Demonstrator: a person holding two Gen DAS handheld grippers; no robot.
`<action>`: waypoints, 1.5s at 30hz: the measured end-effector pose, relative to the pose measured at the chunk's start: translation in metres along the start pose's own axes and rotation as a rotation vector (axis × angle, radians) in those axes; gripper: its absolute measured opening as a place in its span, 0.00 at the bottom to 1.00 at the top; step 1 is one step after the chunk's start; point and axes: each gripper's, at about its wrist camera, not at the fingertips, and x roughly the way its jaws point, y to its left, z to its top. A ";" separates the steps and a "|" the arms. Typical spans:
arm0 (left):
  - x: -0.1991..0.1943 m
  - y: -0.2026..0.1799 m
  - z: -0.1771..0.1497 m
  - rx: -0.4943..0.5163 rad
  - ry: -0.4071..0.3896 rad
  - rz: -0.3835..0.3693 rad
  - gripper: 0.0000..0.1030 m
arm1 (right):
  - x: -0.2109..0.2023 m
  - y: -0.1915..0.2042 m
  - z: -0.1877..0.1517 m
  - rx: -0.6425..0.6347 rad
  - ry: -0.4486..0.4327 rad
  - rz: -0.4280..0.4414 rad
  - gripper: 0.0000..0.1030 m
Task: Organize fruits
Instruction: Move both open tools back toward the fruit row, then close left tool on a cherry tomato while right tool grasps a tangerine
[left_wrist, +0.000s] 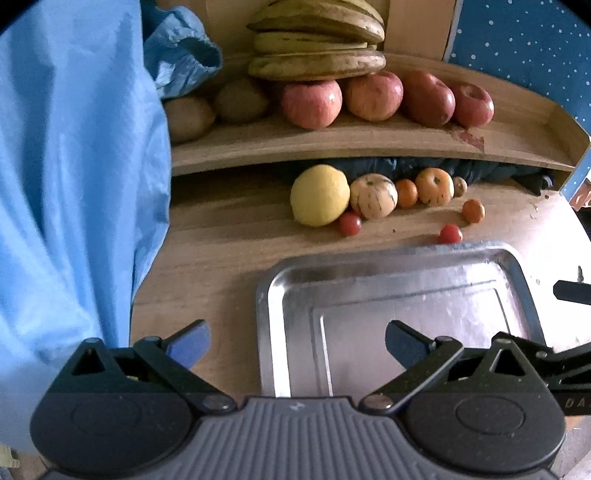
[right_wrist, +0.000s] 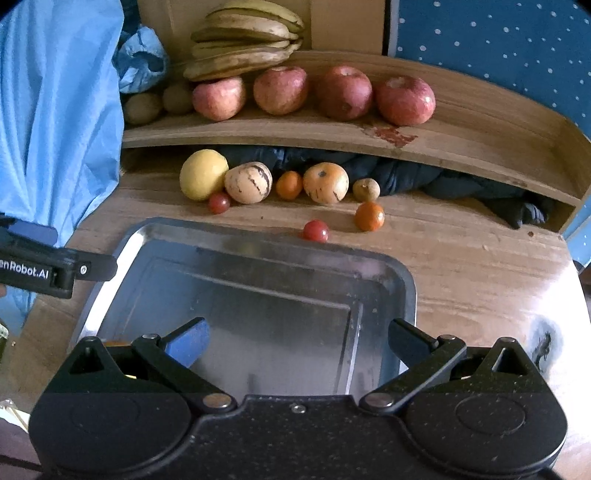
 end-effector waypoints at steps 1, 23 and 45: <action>0.003 0.001 0.004 0.002 0.003 -0.007 1.00 | 0.002 0.001 0.003 -0.005 0.000 -0.004 0.99; 0.065 0.008 0.065 -0.030 0.041 -0.131 1.00 | 0.044 0.006 0.040 -0.003 0.000 -0.077 0.99; 0.077 -0.047 0.065 0.037 0.048 -0.282 1.00 | 0.044 -0.052 0.047 0.018 0.004 -0.197 0.99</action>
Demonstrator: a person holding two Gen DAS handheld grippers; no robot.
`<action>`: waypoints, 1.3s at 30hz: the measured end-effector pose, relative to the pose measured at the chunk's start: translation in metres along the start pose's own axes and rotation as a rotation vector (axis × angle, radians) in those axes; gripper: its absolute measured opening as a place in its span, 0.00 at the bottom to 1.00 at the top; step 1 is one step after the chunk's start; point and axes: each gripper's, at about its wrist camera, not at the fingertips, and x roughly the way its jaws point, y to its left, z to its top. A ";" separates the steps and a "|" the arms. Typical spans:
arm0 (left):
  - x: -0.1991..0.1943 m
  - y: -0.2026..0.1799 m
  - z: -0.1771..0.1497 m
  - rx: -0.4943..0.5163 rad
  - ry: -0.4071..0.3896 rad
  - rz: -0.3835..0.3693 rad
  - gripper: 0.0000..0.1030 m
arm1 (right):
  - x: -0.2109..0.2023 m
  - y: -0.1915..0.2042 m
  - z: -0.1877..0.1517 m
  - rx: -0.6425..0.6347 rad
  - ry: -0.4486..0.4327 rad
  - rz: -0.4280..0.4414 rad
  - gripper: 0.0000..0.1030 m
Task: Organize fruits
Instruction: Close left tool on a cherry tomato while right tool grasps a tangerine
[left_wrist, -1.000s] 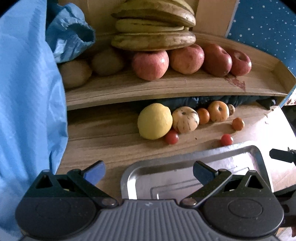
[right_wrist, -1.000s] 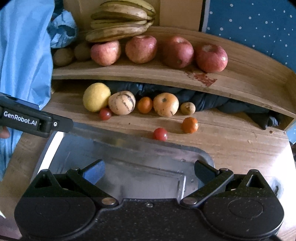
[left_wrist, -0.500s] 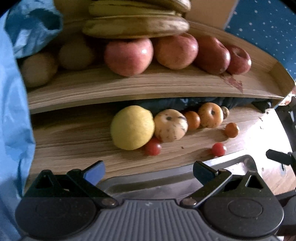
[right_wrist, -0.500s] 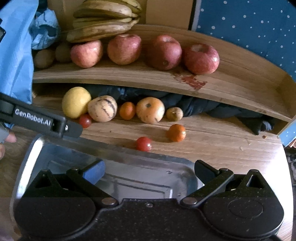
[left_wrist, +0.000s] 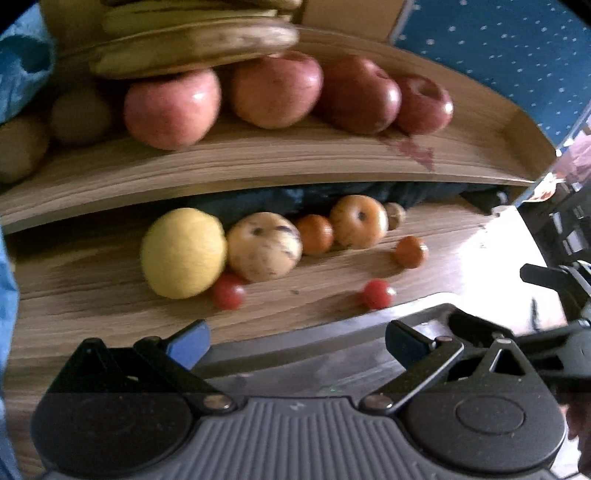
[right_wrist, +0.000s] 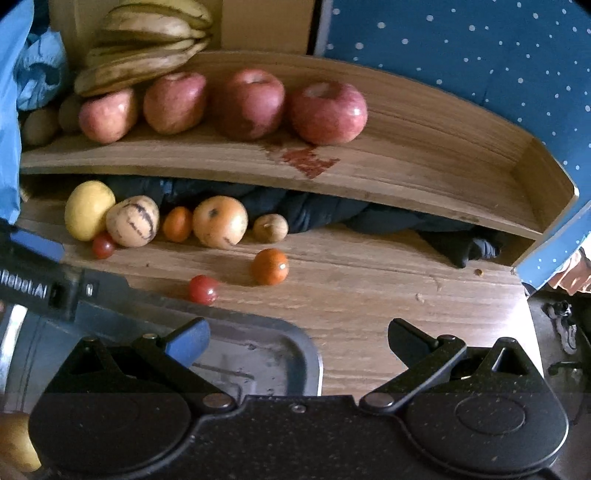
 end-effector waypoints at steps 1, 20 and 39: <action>0.000 -0.003 -0.001 -0.003 -0.007 -0.008 1.00 | 0.000 -0.005 0.001 0.000 -0.006 0.016 0.99; 0.024 -0.056 0.003 -0.012 -0.064 0.031 0.90 | 0.045 -0.064 0.034 -0.030 0.050 0.306 0.80; 0.051 -0.065 0.009 -0.076 -0.015 0.092 0.63 | 0.077 -0.053 0.058 -0.081 0.141 0.459 0.50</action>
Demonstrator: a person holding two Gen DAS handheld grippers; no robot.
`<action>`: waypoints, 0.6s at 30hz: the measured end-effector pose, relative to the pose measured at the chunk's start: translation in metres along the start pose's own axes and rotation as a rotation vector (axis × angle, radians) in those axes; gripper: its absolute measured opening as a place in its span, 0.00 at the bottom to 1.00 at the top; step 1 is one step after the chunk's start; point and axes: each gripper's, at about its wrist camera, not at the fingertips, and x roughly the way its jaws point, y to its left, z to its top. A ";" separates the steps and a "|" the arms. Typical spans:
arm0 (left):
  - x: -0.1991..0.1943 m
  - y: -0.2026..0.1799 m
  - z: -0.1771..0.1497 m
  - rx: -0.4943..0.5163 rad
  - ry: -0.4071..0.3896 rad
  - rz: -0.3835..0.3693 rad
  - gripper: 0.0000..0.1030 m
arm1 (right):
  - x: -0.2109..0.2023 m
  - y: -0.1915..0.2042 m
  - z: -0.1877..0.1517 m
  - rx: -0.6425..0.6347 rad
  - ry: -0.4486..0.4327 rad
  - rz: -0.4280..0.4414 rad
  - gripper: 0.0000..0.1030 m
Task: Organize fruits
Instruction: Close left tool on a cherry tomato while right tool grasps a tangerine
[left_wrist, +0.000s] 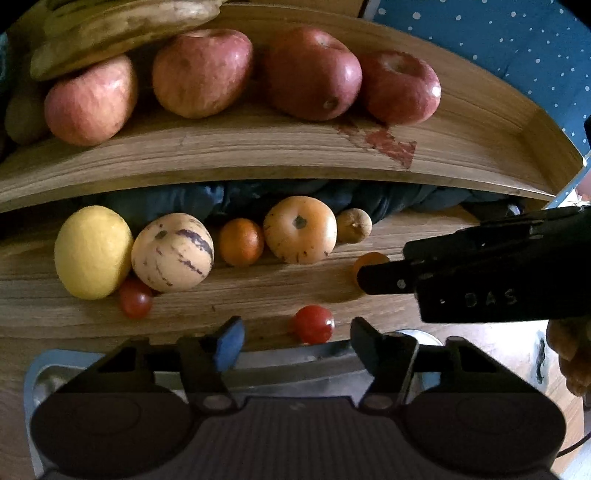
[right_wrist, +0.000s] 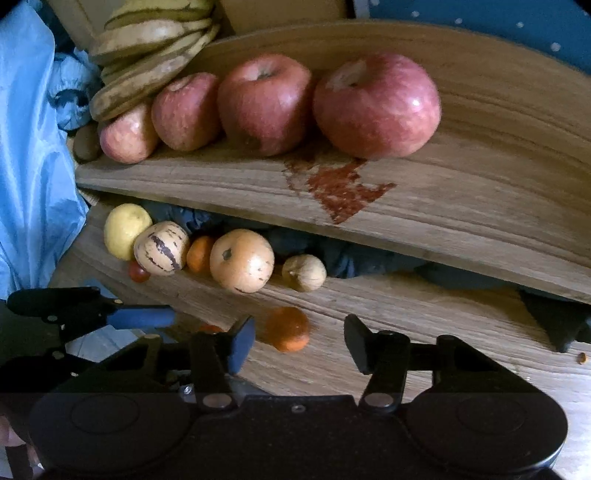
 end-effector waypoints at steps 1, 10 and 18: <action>0.001 -0.001 0.000 0.001 0.000 0.003 0.61 | 0.002 0.000 0.000 -0.005 0.005 0.001 0.49; 0.006 -0.007 0.004 -0.007 0.003 -0.017 0.41 | 0.011 -0.003 0.000 -0.009 0.030 0.022 0.40; 0.011 -0.012 0.005 0.007 0.002 -0.015 0.37 | 0.007 -0.009 -0.003 0.002 0.019 0.043 0.35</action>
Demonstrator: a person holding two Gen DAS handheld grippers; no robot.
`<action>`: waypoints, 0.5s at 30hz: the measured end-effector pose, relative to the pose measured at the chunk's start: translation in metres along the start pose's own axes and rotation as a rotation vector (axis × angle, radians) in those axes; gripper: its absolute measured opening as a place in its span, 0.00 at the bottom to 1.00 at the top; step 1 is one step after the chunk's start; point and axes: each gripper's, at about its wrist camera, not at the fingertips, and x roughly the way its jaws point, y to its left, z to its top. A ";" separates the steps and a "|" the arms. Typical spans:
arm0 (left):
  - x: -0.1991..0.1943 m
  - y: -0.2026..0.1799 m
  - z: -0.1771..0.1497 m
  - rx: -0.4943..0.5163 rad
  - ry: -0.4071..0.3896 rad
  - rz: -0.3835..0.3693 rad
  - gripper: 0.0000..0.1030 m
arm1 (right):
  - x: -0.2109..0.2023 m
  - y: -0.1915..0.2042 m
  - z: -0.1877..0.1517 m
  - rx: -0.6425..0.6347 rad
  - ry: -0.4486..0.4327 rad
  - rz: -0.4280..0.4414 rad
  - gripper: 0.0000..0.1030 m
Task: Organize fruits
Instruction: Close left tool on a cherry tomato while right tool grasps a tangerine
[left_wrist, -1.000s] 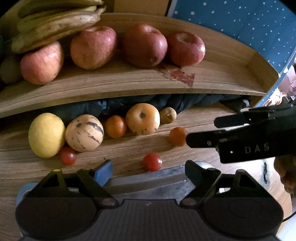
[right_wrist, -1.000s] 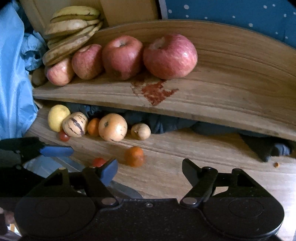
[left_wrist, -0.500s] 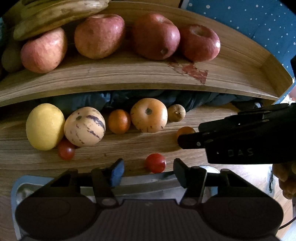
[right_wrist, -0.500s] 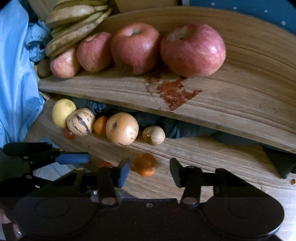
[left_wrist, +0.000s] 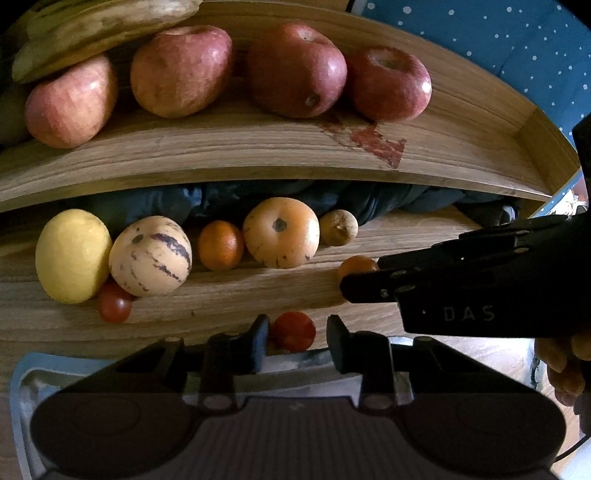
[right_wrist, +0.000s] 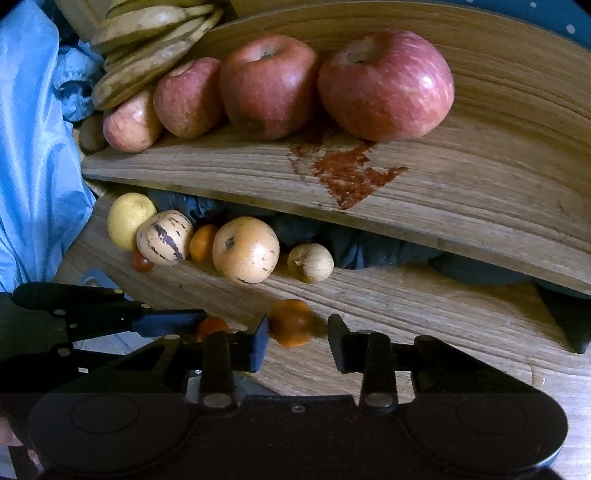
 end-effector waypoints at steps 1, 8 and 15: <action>0.001 -0.001 0.001 0.007 -0.001 0.003 0.37 | 0.000 -0.001 0.000 0.005 -0.001 0.001 0.35; 0.002 -0.006 0.002 0.016 0.004 0.014 0.26 | -0.002 -0.006 -0.002 0.039 0.002 0.015 0.35; -0.001 -0.004 0.001 -0.020 -0.002 0.020 0.26 | -0.004 -0.006 -0.005 0.043 -0.017 0.026 0.27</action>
